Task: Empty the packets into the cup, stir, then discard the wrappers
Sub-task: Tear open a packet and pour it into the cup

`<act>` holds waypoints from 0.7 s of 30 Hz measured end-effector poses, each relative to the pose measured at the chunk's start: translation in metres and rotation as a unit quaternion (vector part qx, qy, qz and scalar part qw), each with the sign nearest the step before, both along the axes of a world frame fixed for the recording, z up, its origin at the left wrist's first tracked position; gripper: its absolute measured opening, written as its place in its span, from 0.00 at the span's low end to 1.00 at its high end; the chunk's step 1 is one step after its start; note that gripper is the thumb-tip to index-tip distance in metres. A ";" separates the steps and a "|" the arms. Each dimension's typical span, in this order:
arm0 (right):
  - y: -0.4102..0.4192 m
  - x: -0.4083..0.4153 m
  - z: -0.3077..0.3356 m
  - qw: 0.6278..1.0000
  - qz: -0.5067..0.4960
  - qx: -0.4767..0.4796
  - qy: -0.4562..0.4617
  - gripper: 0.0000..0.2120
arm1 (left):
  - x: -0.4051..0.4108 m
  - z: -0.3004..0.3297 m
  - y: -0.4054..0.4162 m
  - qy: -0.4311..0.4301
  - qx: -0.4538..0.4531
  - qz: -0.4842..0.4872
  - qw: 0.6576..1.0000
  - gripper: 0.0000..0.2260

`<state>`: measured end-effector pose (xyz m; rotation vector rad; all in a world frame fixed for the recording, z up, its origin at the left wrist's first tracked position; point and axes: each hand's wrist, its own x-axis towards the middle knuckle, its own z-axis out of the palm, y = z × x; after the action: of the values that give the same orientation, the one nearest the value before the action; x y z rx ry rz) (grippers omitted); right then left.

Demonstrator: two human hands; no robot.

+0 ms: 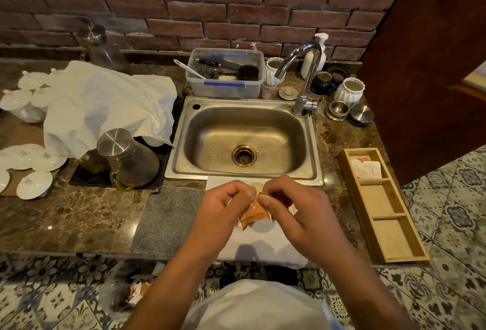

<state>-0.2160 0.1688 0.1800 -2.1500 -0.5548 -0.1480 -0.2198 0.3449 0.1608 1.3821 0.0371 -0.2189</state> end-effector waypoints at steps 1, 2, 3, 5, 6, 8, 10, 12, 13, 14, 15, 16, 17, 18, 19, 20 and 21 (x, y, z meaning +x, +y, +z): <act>-0.001 -0.001 0.000 1.000 0.001 0.017 0.019 0.08 | 0.000 0.000 0.002 -0.004 0.001 -0.002 1.000 0.09; -0.001 -0.001 0.001 0.999 0.000 0.032 0.031 0.09 | 0.001 0.001 0.003 -0.009 0.000 -0.004 1.000 0.09; -0.001 -0.001 0.002 0.998 -0.002 0.043 0.037 0.09 | 0.000 0.001 0.004 -0.012 -0.006 -0.005 1.000 0.09; -0.002 -0.002 0.003 0.997 -0.012 0.061 0.040 0.09 | 0.000 0.001 0.005 -0.005 -0.030 -0.012 0.999 0.09; -0.002 -0.002 0.003 0.997 -0.017 0.070 0.039 0.09 | 0.000 0.002 0.004 0.000 -0.039 -0.020 0.999 0.09; -0.003 -0.002 0.003 0.995 -0.021 0.086 0.046 0.08 | -0.001 0.002 0.003 0.001 -0.040 -0.030 0.999 0.08; -0.004 -0.003 0.002 0.992 -0.020 0.105 0.069 0.08 | -0.001 0.001 0.001 -0.007 -0.027 -0.028 0.999 0.08; -0.006 -0.004 0.001 0.984 -0.018 0.137 0.110 0.08 | -0.002 0.001 0.001 -0.015 -0.017 -0.020 1.000 0.08; -0.006 -0.004 0.000 0.980 -0.016 0.151 0.132 0.09 | -0.001 0.001 0.001 -0.018 -0.013 -0.015 1.000 0.08; -0.006 -0.004 0.000 0.976 -0.013 0.157 0.153 0.10 | -0.001 0.001 0.001 -0.020 -0.011 -0.011 1.000 0.08; -0.007 -0.004 0.000 0.973 -0.008 0.155 0.171 0.11 | -0.001 0.001 0.001 -0.022 -0.009 -0.009 1.000 0.07; -0.008 -0.003 0.000 0.971 -0.001 0.148 0.187 0.11 | 0.000 0.002 0.001 -0.024 -0.006 -0.009 1.000 0.07; -0.009 -0.003 0.000 0.970 0.008 0.141 0.199 0.11 | 0.000 0.002 0.002 -0.028 -0.004 -0.010 1.000 0.07; -0.009 -0.003 0.000 0.968 0.019 0.139 0.208 0.11 | 0.000 0.003 0.002 -0.032 -0.001 -0.012 0.999 0.07; -0.009 -0.003 -0.001 0.966 0.028 0.143 0.216 0.10 | 0.000 0.003 0.002 -0.035 0.004 -0.014 0.999 0.07; -0.009 -0.004 0.000 0.962 0.034 0.154 0.223 0.09 | 0.000 0.003 0.002 -0.036 0.008 -0.015 0.999 0.07; -0.008 -0.004 0.000 0.958 0.039 0.169 0.230 0.09 | -0.001 0.003 0.002 -0.034 0.009 -0.017 0.999 0.07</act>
<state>-0.2201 0.1604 0.1797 -1.7460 -0.3119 0.2796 -0.2206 0.3465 0.1639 1.4079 -0.0408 -0.1993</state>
